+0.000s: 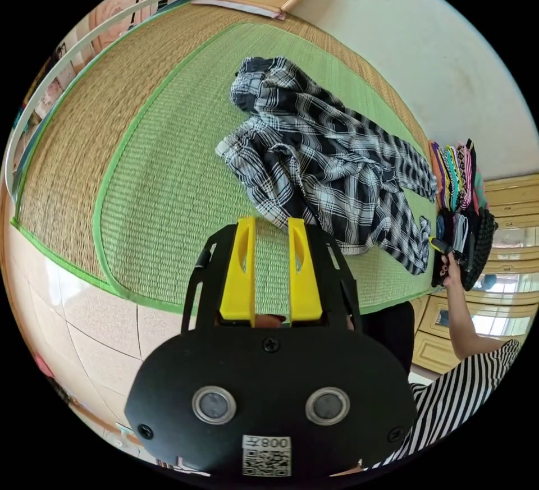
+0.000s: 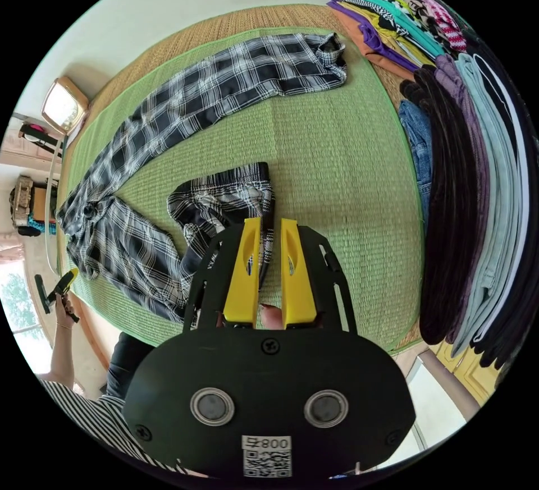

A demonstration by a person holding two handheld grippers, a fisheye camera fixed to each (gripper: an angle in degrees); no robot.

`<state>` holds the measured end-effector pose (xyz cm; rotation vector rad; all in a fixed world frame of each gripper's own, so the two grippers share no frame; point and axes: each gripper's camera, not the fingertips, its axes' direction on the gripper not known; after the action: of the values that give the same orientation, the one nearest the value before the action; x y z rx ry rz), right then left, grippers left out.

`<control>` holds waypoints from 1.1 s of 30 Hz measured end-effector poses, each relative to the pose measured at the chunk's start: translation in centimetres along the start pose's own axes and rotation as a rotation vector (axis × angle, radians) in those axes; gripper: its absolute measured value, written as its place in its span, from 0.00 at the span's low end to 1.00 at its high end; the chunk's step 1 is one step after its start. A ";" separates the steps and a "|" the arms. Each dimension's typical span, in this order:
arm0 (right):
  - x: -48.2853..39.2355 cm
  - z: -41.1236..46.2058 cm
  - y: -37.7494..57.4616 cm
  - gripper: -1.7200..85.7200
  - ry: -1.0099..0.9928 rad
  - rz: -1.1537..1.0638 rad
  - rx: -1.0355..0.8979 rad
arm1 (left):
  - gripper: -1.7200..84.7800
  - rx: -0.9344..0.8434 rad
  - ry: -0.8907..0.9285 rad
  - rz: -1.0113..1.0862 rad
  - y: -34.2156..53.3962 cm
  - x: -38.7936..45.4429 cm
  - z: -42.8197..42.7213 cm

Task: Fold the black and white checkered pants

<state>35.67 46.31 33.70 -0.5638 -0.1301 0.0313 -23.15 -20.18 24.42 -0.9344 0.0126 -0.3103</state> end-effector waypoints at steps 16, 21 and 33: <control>-1.5 1.5 -0.1 0.03 0.006 -0.009 -0.077 | 0.04 0.057 0.087 -0.099 -0.1 -5.0 1.1; -0.2 -0.4 -0.4 0.02 -0.029 -0.004 -0.064 | 0.03 0.165 0.173 -0.054 -0.2 -5.7 -1.9; 10.7 -12.2 8.4 0.02 -0.246 0.209 0.254 | 0.03 0.273 0.185 0.003 2.3 -9.8 -9.1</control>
<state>47.90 47.66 20.24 -0.3164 -0.3015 0.3172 -33.27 -23.47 15.98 -0.6332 0.1384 -0.3847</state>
